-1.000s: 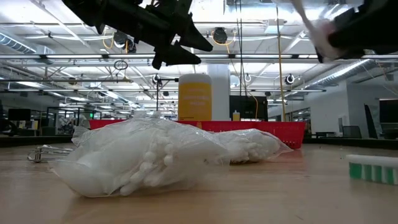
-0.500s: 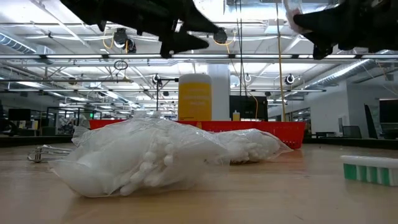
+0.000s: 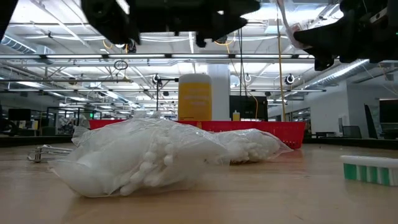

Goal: Pick & Place Travel size toiletries
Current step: Put the red toothbrush into the left red basket

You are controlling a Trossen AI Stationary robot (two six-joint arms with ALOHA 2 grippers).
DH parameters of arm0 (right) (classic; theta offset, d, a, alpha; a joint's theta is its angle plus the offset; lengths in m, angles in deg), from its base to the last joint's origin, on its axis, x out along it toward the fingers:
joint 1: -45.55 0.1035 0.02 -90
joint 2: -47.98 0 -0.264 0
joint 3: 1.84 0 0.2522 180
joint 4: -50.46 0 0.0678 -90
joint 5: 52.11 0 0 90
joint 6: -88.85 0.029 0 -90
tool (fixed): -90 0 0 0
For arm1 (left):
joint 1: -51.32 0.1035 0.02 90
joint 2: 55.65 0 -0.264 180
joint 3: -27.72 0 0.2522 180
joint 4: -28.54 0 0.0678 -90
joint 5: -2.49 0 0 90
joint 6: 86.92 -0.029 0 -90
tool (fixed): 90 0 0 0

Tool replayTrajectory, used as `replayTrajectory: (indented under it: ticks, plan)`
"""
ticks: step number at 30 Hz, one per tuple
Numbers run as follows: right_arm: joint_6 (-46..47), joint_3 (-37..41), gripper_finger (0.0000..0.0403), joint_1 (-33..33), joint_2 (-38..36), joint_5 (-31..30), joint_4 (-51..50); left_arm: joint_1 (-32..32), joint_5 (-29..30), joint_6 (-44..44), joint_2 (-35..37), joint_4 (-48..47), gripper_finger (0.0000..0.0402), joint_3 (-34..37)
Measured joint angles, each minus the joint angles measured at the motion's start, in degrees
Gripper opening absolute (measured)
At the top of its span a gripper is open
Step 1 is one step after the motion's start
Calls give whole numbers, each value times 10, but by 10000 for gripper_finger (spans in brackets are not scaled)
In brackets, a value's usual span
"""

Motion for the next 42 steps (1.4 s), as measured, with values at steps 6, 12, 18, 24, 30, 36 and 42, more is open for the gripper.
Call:
replayTrajectory:
  ticks: [6,12,18,24,30,36,42]
  plan:
    - [-2,0,37,0,0,0,-9,0,-54,5,-69,-1,250,-106]
    - [-3,0,37,0,0,0,-13,-5,-79,7,-90,-47,250,-148]
    - [-5,0,38,0,0,0,-15,-4,-73,7,-84,-64,250,-148]
    - [-5,0,37,0,0,0,-11,-4,-72,-7,-84,-70,211,-148]
    - [-6,0,41,0,0,3,-12,-1,-70,-6,-84,-79,74,-148]
    - [12,0,62,0,0,-1,-25,6,-71,17,-84,-87,35,-148]
    - [38,0,148,0,0,-2,-42,8,-46,24,-81,-94,31,-148]
